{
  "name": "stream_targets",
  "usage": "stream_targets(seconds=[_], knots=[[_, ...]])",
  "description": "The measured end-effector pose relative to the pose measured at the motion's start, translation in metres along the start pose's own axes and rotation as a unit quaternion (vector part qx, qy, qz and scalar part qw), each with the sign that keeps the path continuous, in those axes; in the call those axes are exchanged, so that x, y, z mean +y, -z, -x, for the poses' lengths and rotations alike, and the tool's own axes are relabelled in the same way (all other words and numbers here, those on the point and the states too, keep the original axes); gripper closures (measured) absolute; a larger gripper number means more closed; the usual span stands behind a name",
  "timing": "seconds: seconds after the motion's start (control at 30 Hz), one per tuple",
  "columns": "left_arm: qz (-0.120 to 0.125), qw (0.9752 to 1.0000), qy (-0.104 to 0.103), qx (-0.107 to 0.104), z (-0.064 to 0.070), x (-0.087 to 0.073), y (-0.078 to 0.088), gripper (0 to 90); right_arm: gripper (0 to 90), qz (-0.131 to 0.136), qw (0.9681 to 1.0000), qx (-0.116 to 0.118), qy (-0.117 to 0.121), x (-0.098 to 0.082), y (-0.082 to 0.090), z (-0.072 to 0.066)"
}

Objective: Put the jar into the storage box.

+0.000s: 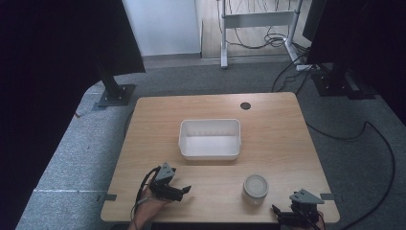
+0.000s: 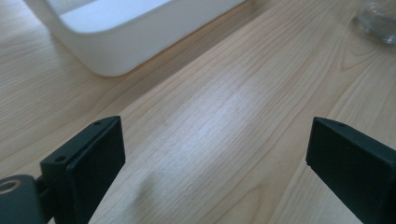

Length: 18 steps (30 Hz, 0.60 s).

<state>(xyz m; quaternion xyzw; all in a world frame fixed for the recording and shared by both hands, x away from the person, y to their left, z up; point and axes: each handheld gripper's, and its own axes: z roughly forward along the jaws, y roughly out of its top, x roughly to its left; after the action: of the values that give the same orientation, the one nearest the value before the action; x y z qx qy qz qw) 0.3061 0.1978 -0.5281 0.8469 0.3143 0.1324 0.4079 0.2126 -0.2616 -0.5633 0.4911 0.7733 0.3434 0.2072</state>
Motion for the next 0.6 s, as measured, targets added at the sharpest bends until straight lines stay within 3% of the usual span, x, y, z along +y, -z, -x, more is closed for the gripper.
stream_targets(seconds=[0.6], knots=[[0.011, 0.9984, -0.035, -0.042, 0.028, 0.027, -0.015, 3.7, 2.3, 0.000, 1.0000, 0.000, 0.000, 0.000, 0.000, 0.000]])
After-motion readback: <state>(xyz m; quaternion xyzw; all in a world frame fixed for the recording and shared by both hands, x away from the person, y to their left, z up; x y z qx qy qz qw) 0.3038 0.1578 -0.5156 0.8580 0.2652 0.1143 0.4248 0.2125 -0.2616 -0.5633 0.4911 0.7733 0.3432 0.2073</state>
